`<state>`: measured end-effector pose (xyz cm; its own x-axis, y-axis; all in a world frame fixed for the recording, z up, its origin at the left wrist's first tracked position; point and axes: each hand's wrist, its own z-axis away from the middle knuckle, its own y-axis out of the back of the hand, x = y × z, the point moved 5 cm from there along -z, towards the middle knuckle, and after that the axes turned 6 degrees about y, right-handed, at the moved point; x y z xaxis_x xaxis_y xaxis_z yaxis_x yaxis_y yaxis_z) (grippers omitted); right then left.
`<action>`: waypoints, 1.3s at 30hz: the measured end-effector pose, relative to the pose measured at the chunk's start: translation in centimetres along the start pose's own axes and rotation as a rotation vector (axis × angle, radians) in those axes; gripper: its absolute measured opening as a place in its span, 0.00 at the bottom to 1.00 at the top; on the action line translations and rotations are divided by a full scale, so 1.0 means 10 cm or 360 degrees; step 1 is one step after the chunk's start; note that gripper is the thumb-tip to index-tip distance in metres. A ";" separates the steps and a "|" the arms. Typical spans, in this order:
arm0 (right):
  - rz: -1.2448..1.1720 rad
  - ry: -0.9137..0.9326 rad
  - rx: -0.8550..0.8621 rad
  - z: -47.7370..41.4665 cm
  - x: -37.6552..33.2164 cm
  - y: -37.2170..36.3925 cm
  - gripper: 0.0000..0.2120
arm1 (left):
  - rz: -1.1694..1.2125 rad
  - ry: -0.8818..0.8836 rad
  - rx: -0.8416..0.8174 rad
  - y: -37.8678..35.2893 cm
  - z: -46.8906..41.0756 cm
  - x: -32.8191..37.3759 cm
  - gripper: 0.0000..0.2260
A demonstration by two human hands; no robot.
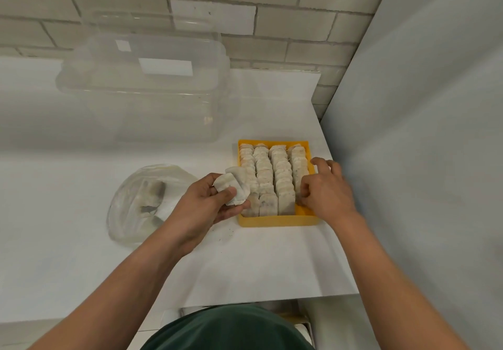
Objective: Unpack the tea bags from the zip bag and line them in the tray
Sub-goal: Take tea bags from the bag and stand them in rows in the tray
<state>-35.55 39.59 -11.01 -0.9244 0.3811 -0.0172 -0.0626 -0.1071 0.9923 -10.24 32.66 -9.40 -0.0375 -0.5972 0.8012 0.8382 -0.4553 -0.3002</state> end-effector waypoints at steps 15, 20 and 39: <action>-0.0033 -0.0122 0.0064 -0.06 0.08 -0.11 0.14 | -0.0059 0.0032 -0.0009 0.00 -0.01 0.02 0.09; -0.0109 -0.0102 0.0082 -0.01 0.07 -0.11 0.19 | -0.0059 0.0041 -0.0060 -0.03 -0.03 0.03 0.09; -0.0482 0.1247 0.0892 0.70 -0.71 0.51 0.06 | -0.0108 0.0181 -0.0247 -0.22 -0.01 0.03 0.11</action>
<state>-26.64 42.72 -5.01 -0.8984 -0.4113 -0.1539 -0.3360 0.4183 0.8439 -12.15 33.40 -8.56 -0.1598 -0.6285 0.7612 0.7379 -0.5883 -0.3308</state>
